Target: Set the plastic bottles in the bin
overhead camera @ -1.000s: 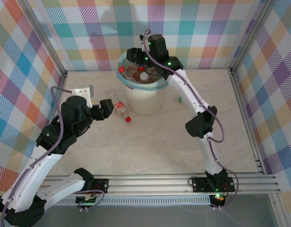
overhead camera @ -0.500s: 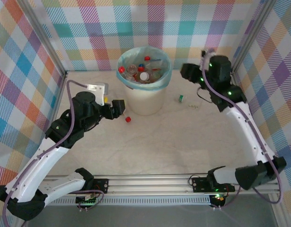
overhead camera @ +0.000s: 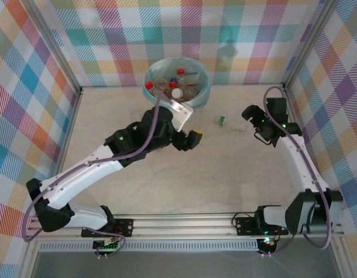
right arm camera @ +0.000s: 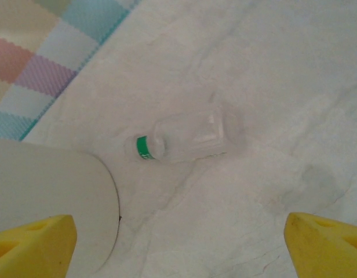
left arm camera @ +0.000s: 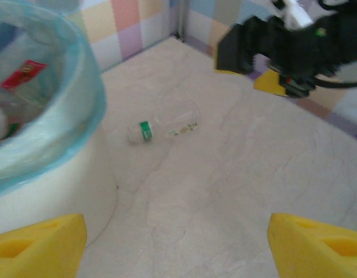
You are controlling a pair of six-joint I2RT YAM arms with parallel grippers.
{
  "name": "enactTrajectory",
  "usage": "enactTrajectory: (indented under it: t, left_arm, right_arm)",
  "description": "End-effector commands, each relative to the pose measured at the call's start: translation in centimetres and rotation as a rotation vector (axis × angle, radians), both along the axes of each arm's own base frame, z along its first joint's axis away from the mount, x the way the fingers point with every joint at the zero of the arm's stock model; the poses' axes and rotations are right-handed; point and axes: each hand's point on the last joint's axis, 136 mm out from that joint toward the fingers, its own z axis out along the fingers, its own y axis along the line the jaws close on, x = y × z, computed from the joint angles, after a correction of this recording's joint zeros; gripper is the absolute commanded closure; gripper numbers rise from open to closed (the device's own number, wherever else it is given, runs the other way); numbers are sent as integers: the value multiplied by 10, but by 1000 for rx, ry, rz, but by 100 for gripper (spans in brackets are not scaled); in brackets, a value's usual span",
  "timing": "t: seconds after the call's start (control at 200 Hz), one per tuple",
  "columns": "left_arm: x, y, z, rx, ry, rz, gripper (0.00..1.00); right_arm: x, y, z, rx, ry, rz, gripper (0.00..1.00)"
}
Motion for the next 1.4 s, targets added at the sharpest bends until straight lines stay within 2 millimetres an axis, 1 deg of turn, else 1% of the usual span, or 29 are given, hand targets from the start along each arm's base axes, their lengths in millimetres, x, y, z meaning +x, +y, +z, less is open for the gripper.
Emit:
enactTrajectory:
  t: [0.0, 0.15, 0.21, 0.415, 0.605, 0.83, 1.0, 1.2, 1.33, 1.395]
  left_arm:
    - [-5, -13, 6, 51, -59, -40, 18]
    - [-10, -27, -13, 131, -66, -74, 17]
    - [-12, -31, -18, 154, -70, -83, 16]
    - [-13, -35, -30, 197, -69, -84, 15]
    - [-10, -34, -39, 237, -79, -84, 15]
    - [-10, -30, -47, 267, -85, -82, 15]
    - [-10, -26, -50, 271, -92, -77, 14]
    - [-10, -24, -52, 281, -99, -73, 14]
    - [-9, -24, -54, 291, -98, -71, 14]
    - [-9, -23, -54, 289, -99, -70, 14]
  right_arm:
    - [10, -9, -19, 95, 94, -176, 4]
    - [22, -9, -50, 193, 212, -322, 3]
    - [29, -6, -58, 227, 250, -357, 2]
    - [45, 1, -85, 354, 333, -501, 0]
    - [62, 13, -102, 484, 377, -606, 1]
    - [80, 19, -116, 573, 398, -680, 3]
    - [87, 24, -130, 618, 430, -724, 2]
    - [96, 23, -139, 631, 441, -753, 2]
    - [97, 20, -147, 627, 453, -774, 2]
    - [100, 19, -152, 630, 453, -780, 4]
